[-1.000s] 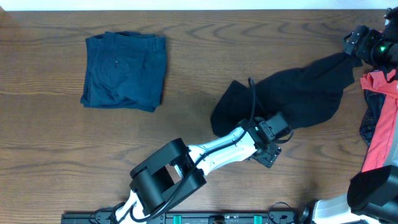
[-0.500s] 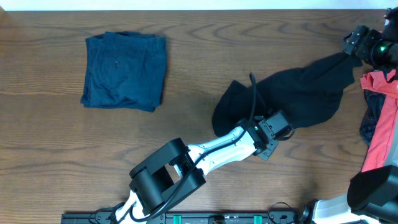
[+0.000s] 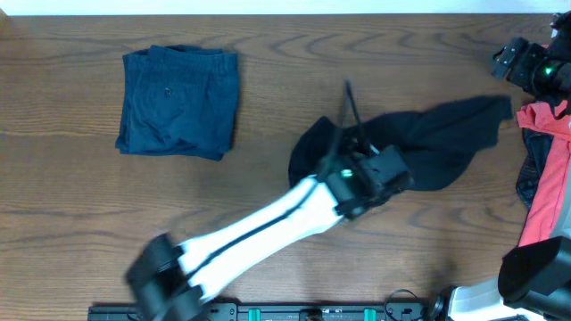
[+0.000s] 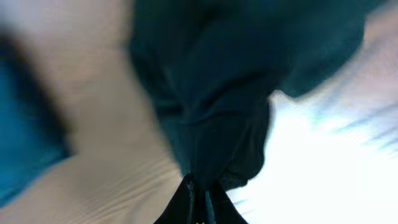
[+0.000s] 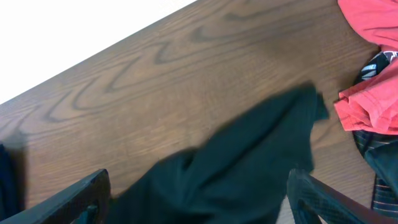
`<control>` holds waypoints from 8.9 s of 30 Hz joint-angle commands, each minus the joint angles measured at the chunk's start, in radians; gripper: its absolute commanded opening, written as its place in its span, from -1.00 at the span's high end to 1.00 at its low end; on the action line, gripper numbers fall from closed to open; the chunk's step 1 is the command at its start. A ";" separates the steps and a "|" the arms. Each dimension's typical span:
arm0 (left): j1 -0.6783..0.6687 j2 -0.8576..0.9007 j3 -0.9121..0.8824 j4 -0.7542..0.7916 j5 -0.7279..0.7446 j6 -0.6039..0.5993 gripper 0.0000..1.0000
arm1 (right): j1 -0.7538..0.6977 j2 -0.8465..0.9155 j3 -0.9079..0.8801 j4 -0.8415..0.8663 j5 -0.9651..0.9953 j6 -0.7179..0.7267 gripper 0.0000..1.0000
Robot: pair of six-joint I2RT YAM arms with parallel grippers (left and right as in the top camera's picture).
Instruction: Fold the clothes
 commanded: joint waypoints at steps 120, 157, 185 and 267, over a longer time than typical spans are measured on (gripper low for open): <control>0.209 0.028 0.017 0.017 -0.433 -0.002 0.88 | 0.134 0.025 -0.831 0.136 -0.223 -0.066 -0.09; 0.209 0.028 0.017 0.015 -0.427 -0.002 0.88 | 0.131 0.025 -0.854 0.164 -0.307 -0.020 0.13; 0.208 0.028 0.017 0.009 -0.421 -0.002 0.88 | 0.063 0.024 -0.853 0.199 -0.473 0.000 0.73; 0.208 0.028 0.017 0.010 -0.421 -0.002 0.89 | 0.063 0.024 -0.855 0.215 -0.353 -0.045 0.17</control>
